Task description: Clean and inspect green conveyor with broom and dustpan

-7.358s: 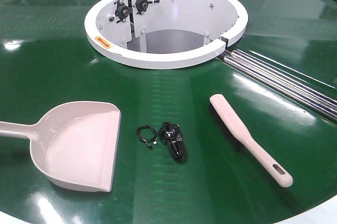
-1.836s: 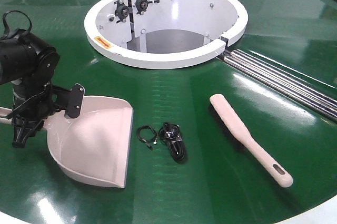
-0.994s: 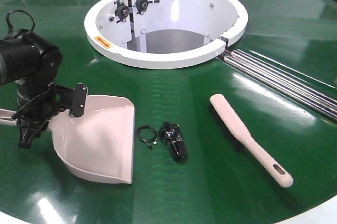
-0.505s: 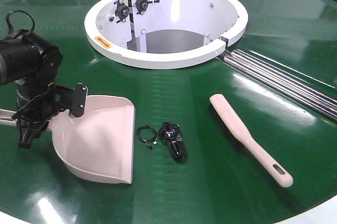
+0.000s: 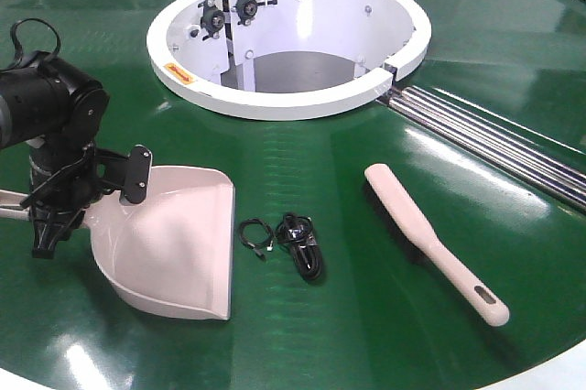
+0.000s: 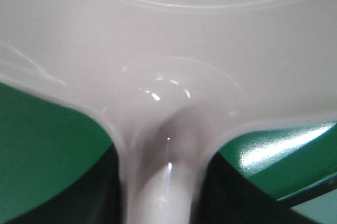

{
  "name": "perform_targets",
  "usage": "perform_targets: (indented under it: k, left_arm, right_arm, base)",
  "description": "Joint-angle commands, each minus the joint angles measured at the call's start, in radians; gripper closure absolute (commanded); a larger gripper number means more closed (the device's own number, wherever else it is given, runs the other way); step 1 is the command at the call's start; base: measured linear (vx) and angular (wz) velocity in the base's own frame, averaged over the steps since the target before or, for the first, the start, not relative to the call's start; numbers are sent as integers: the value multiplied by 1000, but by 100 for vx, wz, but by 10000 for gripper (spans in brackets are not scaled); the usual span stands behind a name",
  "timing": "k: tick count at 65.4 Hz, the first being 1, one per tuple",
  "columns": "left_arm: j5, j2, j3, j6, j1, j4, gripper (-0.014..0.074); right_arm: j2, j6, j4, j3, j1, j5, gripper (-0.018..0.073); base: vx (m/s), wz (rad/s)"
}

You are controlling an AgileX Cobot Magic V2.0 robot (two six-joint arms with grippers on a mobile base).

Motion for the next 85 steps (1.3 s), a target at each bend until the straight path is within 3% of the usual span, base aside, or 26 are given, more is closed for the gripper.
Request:
perform_targets:
  k: [1, 61, 73, 85]
  left_arm:
    - [36, -48, -29, -10, -5, 17, 603]
    - [36, -48, -29, -10, -5, 17, 603]
    - [36, -48, -29, -10, -5, 17, 603]
    - [36, -48, -29, -10, -5, 17, 603]
  right_arm:
    - [-11, -1, -6, 3, -7, -72, 568]
    - [-11, -2, -6, 2, -7, -72, 568]
    - [-5, -12, 10, -37, -7, -181, 568]
    - [137, 5, 13, -198, -7, -40, 568]
  base:
    - [0, 0]
    - [0, 0]
    - [0, 0]
    - [0, 0]
